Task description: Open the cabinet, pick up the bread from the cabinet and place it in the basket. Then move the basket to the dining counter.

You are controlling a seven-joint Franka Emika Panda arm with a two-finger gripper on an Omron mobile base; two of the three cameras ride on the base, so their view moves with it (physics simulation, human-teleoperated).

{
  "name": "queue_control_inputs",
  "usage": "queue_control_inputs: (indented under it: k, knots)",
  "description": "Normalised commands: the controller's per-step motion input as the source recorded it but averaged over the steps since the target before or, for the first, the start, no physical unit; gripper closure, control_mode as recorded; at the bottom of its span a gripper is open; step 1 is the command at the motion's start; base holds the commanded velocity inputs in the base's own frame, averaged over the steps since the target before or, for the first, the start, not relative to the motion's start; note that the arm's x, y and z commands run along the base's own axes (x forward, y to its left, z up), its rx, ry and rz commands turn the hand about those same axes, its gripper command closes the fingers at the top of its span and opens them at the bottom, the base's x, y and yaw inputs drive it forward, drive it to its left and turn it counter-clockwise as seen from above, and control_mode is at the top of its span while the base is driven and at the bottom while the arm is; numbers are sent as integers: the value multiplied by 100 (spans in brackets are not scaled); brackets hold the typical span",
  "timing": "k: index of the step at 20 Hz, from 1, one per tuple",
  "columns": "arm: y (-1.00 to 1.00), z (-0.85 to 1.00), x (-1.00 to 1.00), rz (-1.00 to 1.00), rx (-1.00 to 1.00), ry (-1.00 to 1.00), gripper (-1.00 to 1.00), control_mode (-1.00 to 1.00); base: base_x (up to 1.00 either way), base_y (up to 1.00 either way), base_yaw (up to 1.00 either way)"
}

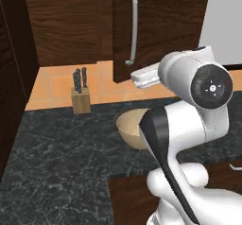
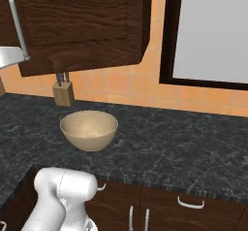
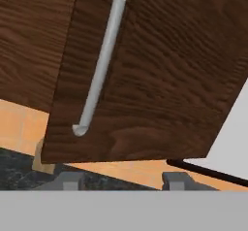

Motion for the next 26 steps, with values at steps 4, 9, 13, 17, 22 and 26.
queue_control_inputs:
  k: [4, 9, 13, 17, 22, 26]
  knots:
    - [100, 0, 20, 3, -48, -1, -100, -100, 0, 0, 0]
    - [96, 0, 95, -7, -39, 6, -100, -100, 0, 0, 0]
    - [62, -12, 100, -19, -31, 14, -100, -100, 0, 0, 0]
    - [17, -18, 100, -27, -23, 17, -100, -100, 0, 0, 0]
    - [-37, -8, 76, -30, -10, 21, -100, -100, 0, 0, 0]
    - [-97, -4, 6, -33, 0, 17, -100, -100, 0, 0, 0]
